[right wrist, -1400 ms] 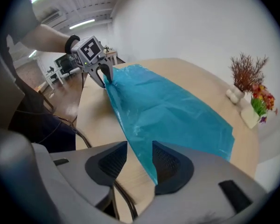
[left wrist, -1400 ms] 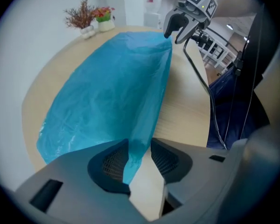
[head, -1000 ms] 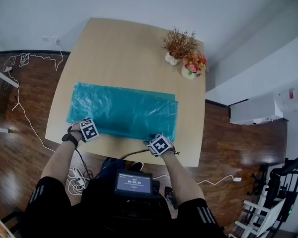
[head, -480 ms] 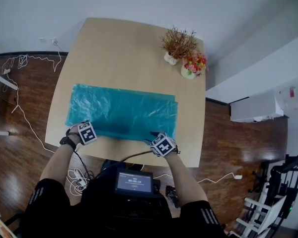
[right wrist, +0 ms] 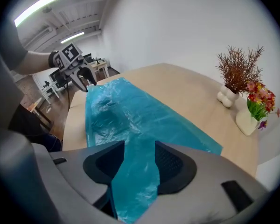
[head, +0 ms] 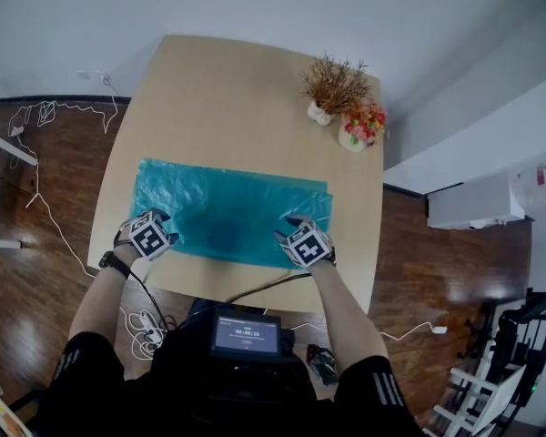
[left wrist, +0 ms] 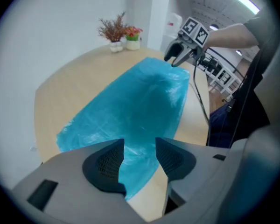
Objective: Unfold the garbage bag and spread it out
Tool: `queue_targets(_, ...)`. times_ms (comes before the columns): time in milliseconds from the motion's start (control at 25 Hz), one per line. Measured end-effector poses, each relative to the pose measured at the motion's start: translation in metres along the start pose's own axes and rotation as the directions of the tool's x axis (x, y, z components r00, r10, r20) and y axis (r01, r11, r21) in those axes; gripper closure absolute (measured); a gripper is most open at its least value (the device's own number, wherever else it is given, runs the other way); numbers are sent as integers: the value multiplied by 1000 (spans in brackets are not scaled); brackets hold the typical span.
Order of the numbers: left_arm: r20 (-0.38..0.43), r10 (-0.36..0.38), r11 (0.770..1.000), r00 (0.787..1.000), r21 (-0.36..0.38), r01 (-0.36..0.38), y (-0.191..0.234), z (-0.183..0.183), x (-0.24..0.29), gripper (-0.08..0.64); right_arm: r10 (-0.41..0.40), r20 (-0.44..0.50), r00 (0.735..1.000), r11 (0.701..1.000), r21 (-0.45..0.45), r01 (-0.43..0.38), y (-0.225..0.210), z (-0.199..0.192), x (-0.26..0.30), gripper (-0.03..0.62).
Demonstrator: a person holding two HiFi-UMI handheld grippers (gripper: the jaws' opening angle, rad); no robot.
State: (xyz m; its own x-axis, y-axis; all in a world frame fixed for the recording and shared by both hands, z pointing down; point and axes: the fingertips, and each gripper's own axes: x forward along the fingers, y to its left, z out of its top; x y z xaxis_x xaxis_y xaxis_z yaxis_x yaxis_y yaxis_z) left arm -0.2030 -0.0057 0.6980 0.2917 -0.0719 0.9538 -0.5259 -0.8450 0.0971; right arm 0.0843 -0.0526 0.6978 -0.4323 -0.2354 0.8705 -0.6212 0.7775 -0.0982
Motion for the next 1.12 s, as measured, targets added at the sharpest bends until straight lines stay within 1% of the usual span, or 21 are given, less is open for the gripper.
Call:
queue_targets(120,-10,84,996,996,-31,-84,42,12,9,336,0,-54,999,1000,-11,0,-7,-1,16,357)
queue_targets(240,-37,90,993,995,-73,-92,70,16,34,336,-23,-88,996,999,-26,21,-20,-2,31,359)
queue_targets(320,-73,98,991,993,-79,-104,84,12,48,336,-31,-118,993,999,-21,29,-26,-7,39,359)
queue_targets(400,-106,90,992,990,-78,-98,88,6,61,345,-21,-151,988,1000,-5,20,-29,-16,47,360)
queue_targets(440,-118,80,993,990,-78,-90,88,3,66,376,-14,-167,986,1000,2,14,-29,-20,51,360)
queue_targets(560,-124,44,994,991,-93,-56,84,-3,77,407,2,-199,980,1000,7,-1,-29,-29,58,360)
queue_targets(600,-120,34,994,992,-101,-46,82,-3,77,425,3,-203,979,1000,4,-2,-29,-30,60,360)
queue_targets(640,-122,30,994,992,-104,-43,82,-3,76,426,0,-202,979,1000,3,1,-30,-31,61,360)
queue_targets(720,-146,39,993,989,-100,-54,85,-4,66,458,-3,-187,982,1000,8,5,-31,-30,62,366)
queue_targets(800,-155,21,994,988,-107,-38,82,-5,64,489,2,-168,986,1000,9,-1,-29,-27,63,389)
queue_targets(880,-145,11,995,989,-101,-26,79,-3,65,545,2,-150,989,1000,0,-3,-26,-23,64,444)
queue_targets(920,-128,7,996,992,-89,-18,76,0,68,558,3,-141,990,1000,-2,-4,-25,-22,65,473)
queue_targets(960,-113,2,997,994,-77,-10,74,2,72,558,4,-132,991,1000,-2,-4,-23,-21,65,505)
queue_targets(1040,-90,-20,997,996,-70,14,69,2,78,558,0,-119,993,1000,-1,0,-21,-18,66,542)
queue_targets(1080,-86,-20,997,996,-73,14,70,2,76,558,-3,-117,993,1000,1,3,-21,-17,67,556)
queue_targets(1120,-87,-5,997,996,-76,-1,75,3,72,558,-6,-117,993,1000,2,6,-22,-16,67,563)
